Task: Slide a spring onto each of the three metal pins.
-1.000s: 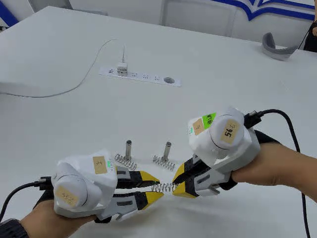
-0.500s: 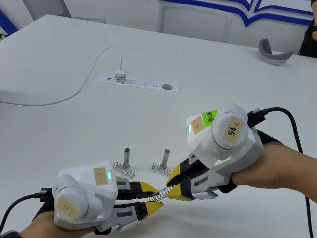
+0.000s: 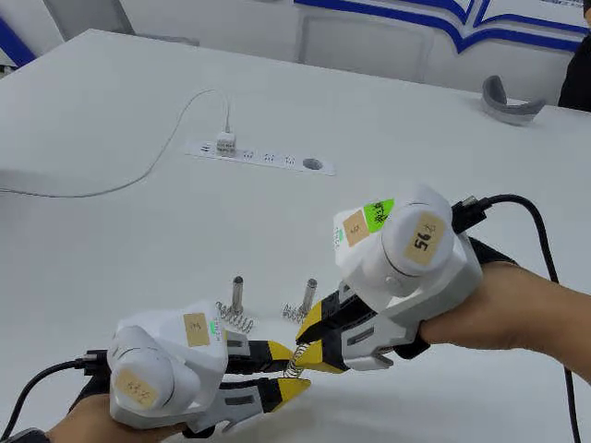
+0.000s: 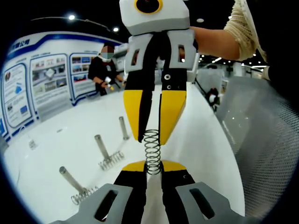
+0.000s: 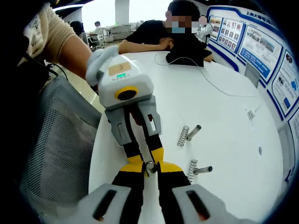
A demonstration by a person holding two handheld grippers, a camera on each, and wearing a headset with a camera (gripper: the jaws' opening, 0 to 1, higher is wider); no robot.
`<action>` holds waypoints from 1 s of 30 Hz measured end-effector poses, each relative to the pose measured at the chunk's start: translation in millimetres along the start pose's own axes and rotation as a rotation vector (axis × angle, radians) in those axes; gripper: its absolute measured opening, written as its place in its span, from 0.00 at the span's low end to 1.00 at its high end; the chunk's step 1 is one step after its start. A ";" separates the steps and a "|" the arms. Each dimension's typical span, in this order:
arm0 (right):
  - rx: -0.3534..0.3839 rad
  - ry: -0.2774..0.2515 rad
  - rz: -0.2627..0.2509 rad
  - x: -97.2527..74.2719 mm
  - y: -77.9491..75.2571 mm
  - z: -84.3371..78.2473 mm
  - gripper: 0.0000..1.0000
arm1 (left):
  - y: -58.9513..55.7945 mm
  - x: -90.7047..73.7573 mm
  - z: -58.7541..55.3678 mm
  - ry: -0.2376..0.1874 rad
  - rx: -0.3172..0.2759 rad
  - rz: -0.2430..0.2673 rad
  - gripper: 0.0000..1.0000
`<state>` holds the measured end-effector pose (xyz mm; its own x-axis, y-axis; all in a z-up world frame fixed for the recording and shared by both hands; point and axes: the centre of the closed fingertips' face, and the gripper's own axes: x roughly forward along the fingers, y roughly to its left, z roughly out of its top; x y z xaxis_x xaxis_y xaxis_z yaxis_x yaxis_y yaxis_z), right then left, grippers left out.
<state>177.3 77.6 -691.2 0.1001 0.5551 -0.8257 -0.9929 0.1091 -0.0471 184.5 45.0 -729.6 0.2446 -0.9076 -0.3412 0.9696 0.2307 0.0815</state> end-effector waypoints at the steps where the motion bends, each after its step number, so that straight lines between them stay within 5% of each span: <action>1: 0.000 0.004 0.001 0.2 -0.2 -0.9 0.12 | -0.1 0.2 0.1 -0.002 -0.001 0.001 0.11; 22: 0.017 0.016 -0.015 0.5 -4.7 -5.0 0.11 | 1.6 1.7 6.8 -0.024 -0.014 0.009 0.12; 30: 0.043 0.019 -0.046 -11.0 -16.0 -11.7 0.11 | 4.5 -4.3 5.1 -0.021 -0.033 0.025 0.21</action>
<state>191.3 60.1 -687.9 0.1440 0.5333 -0.8336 -0.9836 0.1699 -0.0613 187.9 48.2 -723.0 0.2693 -0.9084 -0.3198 0.9625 0.2647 0.0587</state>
